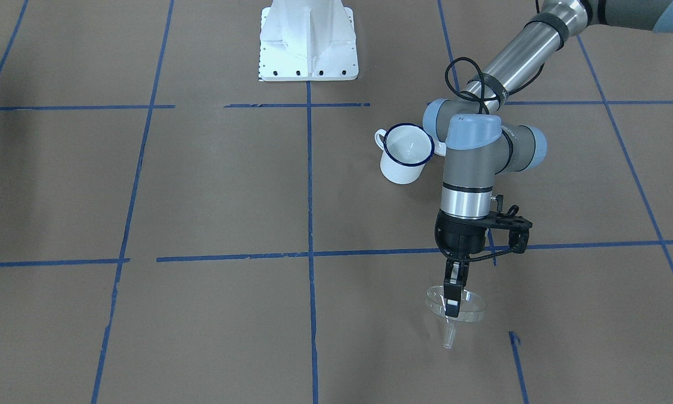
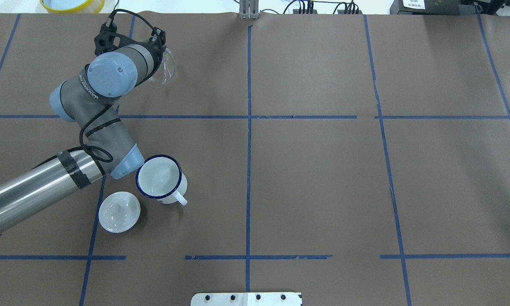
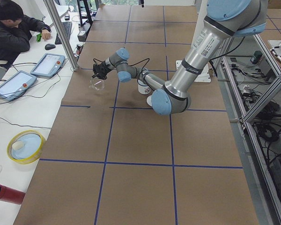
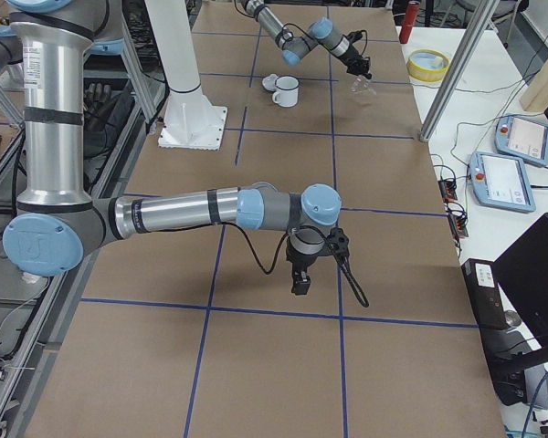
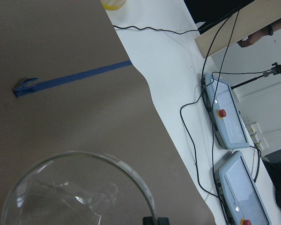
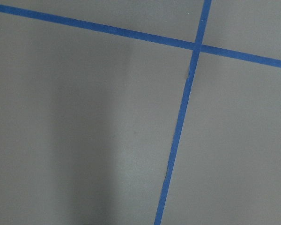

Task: Remove funnel from cup
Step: 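Carry the funnel farther from the robot and set it down upright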

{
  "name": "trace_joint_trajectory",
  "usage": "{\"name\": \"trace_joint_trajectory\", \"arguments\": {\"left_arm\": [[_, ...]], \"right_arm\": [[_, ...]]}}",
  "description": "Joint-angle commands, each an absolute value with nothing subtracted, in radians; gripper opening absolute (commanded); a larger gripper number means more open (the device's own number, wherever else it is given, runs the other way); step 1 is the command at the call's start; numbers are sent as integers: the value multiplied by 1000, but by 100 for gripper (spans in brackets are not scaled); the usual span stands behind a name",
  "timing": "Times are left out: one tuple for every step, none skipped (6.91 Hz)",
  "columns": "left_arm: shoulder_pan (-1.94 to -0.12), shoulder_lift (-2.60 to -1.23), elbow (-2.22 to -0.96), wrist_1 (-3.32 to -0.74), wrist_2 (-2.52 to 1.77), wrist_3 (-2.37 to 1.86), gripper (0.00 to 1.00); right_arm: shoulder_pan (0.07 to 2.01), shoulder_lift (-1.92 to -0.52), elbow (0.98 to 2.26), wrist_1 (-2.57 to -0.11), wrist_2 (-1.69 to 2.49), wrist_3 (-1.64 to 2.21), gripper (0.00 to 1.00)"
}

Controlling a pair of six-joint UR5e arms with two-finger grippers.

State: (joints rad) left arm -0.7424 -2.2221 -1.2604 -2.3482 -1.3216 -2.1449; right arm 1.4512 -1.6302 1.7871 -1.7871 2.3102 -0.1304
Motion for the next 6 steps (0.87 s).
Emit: {"name": "trace_joint_trajectory", "arguments": {"left_arm": [[-726, -2221, -1244, -2361, -1315, -2141, 7], [-719, -2220, -1244, -2361, -1315, -2140, 19], [-718, -2218, -1246, -2362, -1315, -2129, 43], [-719, -2217, -1255, -2361, -1315, -2108, 70], [-726, -2212, -1314, -2356, -1324, -2023, 100], [-741, -2194, -1401, -2347, -1354, -1988, 100]], "right_arm": [[1451, -1631, 1787, -1787, 2310, -130, 100], [1451, -1631, 1787, -1787, 2310, -130, 100], [1451, -1631, 1787, -1787, 2310, -130, 100], [1451, -1631, 1787, -1787, 2310, -130, 100], [1451, -1631, 1787, -1787, 2310, -130, 100], [1451, -1631, 1787, -1787, 2310, -130, 100]]}}
